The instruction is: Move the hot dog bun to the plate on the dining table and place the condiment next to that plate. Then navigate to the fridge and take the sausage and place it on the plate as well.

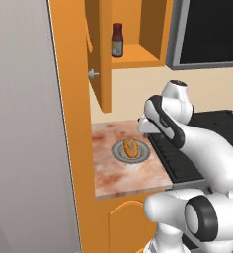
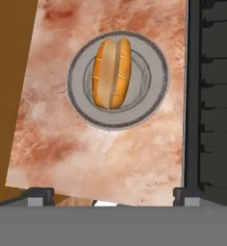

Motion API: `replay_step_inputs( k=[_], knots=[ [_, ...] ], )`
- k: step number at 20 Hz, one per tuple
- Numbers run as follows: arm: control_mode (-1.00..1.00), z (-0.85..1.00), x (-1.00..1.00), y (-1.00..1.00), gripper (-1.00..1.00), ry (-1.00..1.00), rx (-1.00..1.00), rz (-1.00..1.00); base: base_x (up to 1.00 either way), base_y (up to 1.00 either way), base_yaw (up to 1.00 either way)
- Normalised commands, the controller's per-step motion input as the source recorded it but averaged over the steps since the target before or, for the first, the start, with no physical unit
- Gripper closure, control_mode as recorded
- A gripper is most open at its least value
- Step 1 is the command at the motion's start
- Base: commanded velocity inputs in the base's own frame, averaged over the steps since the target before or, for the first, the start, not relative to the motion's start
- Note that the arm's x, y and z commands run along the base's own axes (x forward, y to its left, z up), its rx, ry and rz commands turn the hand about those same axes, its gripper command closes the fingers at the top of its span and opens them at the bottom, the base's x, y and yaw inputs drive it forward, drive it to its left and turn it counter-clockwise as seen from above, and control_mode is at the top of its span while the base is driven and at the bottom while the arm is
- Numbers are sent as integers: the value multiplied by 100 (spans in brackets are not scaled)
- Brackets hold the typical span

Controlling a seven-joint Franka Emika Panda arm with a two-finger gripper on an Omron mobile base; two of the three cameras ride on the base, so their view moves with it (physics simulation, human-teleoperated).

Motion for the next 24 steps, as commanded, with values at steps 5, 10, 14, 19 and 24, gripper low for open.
replay_step_inputs(
  k=[5, 10, 14, 19, 24],
  knots=[
    [-100, -46, 42, 12, -100, -12, 2, 0, 0, 0, 0],
    [-100, -37, 47, 13, -100, -6, 0, 0, 0, 0, 0],
    [-100, -31, 45, 9, -100, 0, 0, -2, 0, 0, 0],
    [-100, -26, 40, 12, -100, 0, 0, -2, 0, 0, 0],
    [-100, -24, 17, 10, -100, 0, 0, -3, 0, 0, 0]
  ],
)
